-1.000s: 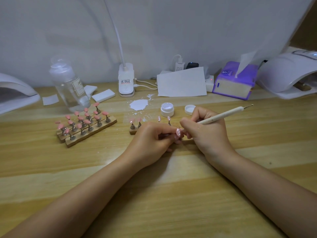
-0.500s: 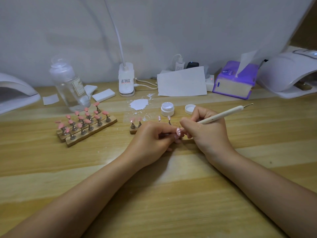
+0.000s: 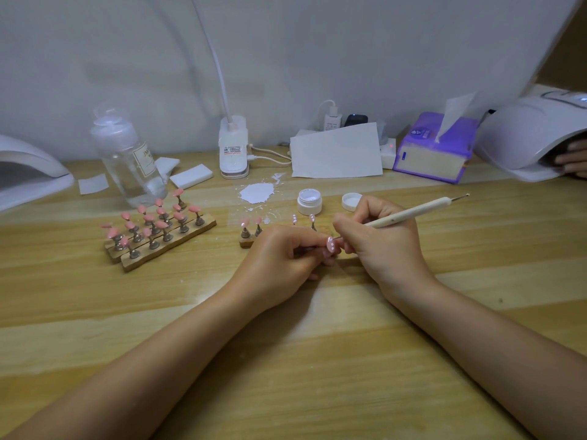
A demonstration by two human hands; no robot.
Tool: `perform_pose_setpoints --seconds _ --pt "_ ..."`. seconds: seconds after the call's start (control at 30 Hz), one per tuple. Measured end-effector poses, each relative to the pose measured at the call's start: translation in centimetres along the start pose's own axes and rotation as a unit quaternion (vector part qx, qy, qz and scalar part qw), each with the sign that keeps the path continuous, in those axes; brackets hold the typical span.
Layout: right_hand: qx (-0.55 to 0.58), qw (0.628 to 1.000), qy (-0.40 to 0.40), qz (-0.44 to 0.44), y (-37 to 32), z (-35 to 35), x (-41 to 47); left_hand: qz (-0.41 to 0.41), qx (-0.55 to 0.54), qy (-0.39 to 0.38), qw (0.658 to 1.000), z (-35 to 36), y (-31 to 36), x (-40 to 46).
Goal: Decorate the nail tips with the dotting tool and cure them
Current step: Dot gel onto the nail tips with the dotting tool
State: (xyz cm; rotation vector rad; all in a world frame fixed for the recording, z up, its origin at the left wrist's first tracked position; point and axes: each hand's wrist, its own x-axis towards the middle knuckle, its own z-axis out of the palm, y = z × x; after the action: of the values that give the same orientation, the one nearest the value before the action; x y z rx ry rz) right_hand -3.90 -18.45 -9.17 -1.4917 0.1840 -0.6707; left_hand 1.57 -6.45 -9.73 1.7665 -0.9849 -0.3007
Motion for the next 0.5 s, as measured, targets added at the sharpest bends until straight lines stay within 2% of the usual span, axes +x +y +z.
perform_pose_setpoints --seconds 0.5 --pt "-0.002 1.0 -0.006 0.0 0.0 -0.16 -0.08 0.004 -0.008 0.001 1.0 0.03 -0.14 -0.01"
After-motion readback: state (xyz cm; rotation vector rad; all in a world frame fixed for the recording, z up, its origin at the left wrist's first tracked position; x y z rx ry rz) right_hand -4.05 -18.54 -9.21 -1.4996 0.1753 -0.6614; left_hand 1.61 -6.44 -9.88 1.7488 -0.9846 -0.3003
